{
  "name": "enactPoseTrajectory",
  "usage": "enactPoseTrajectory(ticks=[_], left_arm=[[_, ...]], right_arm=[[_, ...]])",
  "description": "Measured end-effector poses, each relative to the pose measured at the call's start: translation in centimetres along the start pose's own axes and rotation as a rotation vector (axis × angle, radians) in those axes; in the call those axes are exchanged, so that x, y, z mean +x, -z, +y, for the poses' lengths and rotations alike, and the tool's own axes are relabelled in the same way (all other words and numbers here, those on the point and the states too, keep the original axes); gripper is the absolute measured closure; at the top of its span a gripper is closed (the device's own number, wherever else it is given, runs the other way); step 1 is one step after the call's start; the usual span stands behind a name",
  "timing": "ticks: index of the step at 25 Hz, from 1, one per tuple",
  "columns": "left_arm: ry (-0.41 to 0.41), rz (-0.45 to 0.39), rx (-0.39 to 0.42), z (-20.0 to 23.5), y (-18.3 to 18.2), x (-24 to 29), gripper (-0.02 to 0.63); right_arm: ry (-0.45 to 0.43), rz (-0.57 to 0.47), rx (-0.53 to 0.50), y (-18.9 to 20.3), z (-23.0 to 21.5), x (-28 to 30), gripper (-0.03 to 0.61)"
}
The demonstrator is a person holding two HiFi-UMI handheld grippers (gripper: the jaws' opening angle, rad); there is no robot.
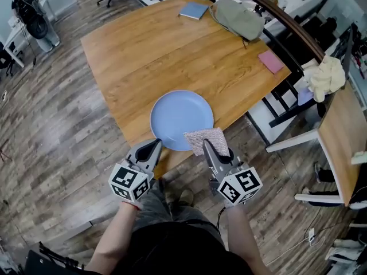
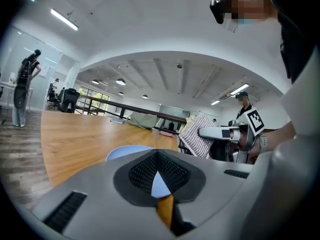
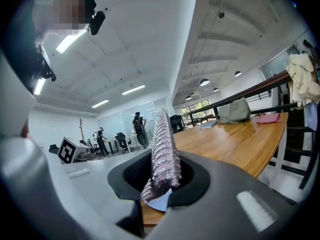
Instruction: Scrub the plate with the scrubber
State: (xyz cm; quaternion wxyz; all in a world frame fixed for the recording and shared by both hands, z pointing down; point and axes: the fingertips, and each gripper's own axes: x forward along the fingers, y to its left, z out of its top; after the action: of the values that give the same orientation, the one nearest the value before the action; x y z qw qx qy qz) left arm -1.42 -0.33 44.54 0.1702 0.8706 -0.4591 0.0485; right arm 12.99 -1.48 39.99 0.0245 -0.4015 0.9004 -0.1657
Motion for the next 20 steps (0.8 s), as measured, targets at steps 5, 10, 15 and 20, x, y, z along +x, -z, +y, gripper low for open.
enactPoseTrajectory(ticks=[5, 10, 15, 20], left_arm=[[0.081, 0.055, 0.015, 3.4, -1.9, 3.6, 0.617], [0.079, 0.191, -0.025, 7.9, -0.1, 4.8, 0.615], [0.051, 0.325, -0.039, 10.8, 2.5, 6.0, 0.581], [0.076, 0.399, -0.047, 11.9, 3.7, 7.0, 0.520]], right_arm=[[0.078, 0.094, -0.010, 0.8, -1.9, 4.5, 0.505], [0.153, 0.349, -0.051, 5.3, -3.4, 8.6, 0.505], [0.132, 0.552, -0.149, 9.6, -2.7, 10.9, 0.505], [0.097, 0.631, -0.240, 11.6, -1.7, 12.9, 0.505]])
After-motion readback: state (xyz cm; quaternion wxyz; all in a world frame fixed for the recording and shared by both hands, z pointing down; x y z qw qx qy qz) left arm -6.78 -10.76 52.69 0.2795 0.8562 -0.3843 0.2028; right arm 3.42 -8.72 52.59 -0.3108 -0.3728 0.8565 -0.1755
